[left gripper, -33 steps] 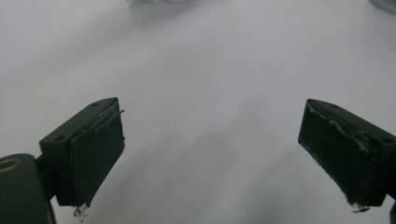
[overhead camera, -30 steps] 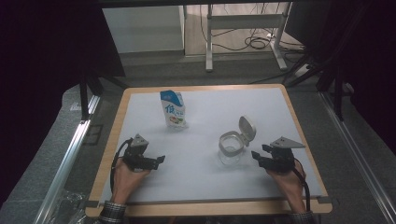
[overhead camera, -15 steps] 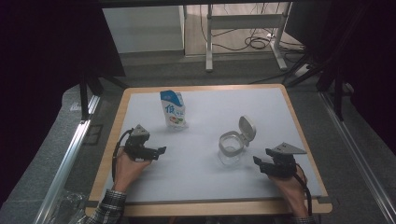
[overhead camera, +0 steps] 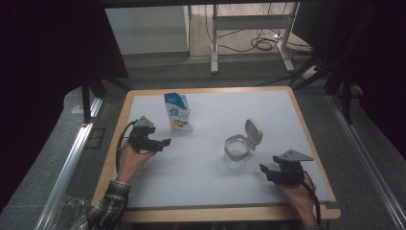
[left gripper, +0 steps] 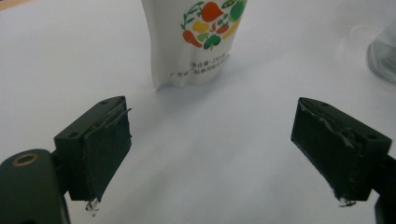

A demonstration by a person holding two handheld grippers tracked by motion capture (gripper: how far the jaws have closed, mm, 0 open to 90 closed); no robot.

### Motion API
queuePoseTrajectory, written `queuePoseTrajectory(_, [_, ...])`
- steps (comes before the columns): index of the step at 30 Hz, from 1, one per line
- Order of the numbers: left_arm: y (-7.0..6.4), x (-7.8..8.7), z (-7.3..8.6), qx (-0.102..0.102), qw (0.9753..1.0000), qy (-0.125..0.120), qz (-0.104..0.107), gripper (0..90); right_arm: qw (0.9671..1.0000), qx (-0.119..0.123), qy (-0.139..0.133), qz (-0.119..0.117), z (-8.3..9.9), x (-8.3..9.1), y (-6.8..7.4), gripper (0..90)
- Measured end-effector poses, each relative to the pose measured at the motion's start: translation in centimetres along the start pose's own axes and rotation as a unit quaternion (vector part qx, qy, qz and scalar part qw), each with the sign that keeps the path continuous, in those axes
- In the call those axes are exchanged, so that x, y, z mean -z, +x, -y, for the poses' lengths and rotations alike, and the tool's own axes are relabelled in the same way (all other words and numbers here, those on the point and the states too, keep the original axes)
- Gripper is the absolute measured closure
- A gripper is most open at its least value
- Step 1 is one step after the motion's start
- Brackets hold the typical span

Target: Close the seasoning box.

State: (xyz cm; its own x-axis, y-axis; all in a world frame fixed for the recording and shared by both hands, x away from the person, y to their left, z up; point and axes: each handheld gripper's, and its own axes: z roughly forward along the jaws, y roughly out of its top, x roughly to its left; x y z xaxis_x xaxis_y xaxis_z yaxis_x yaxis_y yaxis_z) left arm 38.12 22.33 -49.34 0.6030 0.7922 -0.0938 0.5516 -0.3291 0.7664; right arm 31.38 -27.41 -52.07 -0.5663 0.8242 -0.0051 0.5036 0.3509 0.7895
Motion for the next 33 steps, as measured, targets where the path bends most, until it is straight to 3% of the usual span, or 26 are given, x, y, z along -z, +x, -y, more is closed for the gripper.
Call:
queuePoseTrajectory(8, [0.8,-0.3,-1.3,-0.005,1.0,-0.002,0.007,13.9,0.9999,0.007,0.008,0.004,0.5,-0.2,-0.1,33.0])
queuePoseTrajectory(15, [1.3,-0.6,-2.9,-0.028,0.9996,0.004,0.001,15.3,0.9997,0.012,0.022,0.004,0.6,-0.6,-0.2,30.8])
queuePoseTrajectory(20, [1.8,-0.9,-3.6,-0.025,0.9997,0.002,0.005,17.0,0.999,0.02,0.039,0.006,0.5,-0.9,0.1,28.2])
queuePoseTrajectory(27, [2.5,-1.5,-5.1,-0.031,0.9995,0.006,0.001,20.7,0.999,0.02,0.039,0.005,0.6,-0.9,0.0,27.9])
queuePoseTrajectory(33, [3.0,-2.1,-6.1,-0.038,0.9992,0.003,0.012,25.3,0.999,0.02,0.039,0.005,0.6,-0.9,0.1,27.8])
